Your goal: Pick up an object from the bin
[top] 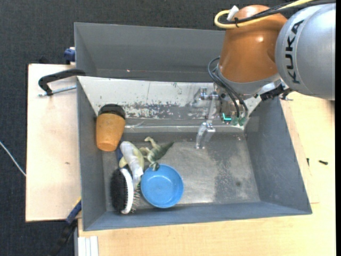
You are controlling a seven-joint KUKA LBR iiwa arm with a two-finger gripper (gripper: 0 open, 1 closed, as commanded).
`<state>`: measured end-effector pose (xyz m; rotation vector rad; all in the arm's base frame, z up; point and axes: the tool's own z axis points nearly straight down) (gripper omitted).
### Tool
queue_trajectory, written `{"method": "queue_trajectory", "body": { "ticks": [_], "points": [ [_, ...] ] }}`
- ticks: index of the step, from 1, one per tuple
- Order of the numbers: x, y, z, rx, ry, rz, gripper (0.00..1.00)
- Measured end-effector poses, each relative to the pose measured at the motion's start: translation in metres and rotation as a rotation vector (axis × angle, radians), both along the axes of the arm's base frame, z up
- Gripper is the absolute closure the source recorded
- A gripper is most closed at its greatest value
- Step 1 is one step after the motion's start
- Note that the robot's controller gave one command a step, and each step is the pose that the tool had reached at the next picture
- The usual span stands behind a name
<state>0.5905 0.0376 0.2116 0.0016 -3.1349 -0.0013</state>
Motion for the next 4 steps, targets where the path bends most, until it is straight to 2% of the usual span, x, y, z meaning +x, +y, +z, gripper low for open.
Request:
{"method": "queue_trajectory", "body": {
  "ticks": [1,2,3,4],
  "points": [
    [-0.001,0.036,-0.14,0.002,-0.012,0.285,0.0],
    [0.0,0.037,-0.137,0.003,-0.018,0.284,1.0],
    [0.014,-0.004,-0.012,-0.002,-0.02,0.572,1.0],
    [0.007,-0.027,0.094,-0.003,-0.024,0.589,1.0]
  ]
}}
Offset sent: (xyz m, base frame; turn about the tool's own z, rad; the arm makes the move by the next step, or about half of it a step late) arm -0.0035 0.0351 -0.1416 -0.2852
